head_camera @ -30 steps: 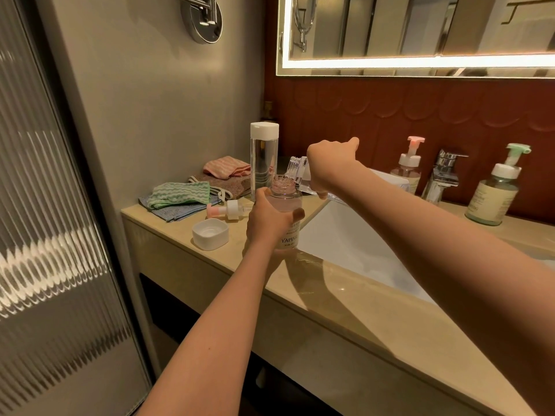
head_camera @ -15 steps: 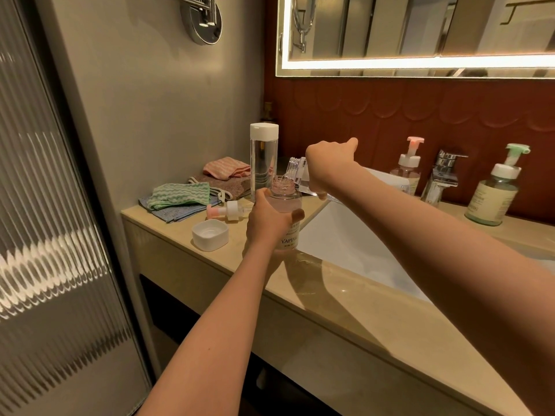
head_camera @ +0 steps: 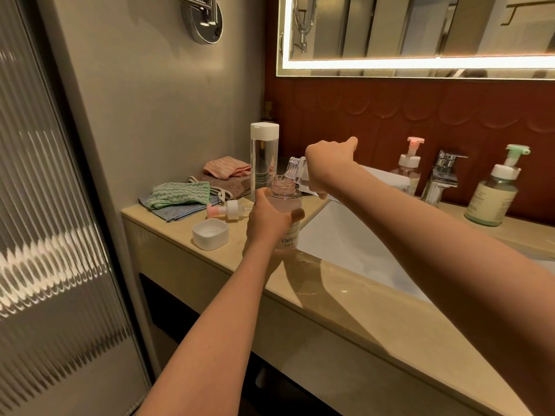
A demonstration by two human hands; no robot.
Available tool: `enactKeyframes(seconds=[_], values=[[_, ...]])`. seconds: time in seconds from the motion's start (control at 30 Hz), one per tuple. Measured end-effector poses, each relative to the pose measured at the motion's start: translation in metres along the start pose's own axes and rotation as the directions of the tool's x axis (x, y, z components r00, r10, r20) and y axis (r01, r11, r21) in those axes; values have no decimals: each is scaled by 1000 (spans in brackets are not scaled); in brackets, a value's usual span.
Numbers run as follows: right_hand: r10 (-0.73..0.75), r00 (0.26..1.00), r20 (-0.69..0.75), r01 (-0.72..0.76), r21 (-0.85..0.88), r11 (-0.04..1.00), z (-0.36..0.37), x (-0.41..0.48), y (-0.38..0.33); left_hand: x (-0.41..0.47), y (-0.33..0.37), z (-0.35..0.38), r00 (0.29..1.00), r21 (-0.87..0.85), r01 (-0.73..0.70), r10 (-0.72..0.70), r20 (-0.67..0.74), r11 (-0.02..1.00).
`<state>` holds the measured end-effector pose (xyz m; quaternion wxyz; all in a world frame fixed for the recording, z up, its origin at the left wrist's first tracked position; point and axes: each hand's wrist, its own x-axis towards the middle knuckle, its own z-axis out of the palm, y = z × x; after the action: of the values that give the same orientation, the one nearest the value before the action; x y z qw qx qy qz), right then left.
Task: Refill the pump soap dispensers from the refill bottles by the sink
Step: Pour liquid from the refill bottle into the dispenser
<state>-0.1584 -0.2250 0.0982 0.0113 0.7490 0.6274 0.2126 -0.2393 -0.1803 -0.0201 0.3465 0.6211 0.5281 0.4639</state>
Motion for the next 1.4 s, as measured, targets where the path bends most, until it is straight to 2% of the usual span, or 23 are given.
enactKeyframes(seconds=[1.4], values=[[1, 1000, -2, -1, 6, 1000, 0, 0, -1, 2, -2, 1, 1000, 3, -2, 2, -1, 1000]])
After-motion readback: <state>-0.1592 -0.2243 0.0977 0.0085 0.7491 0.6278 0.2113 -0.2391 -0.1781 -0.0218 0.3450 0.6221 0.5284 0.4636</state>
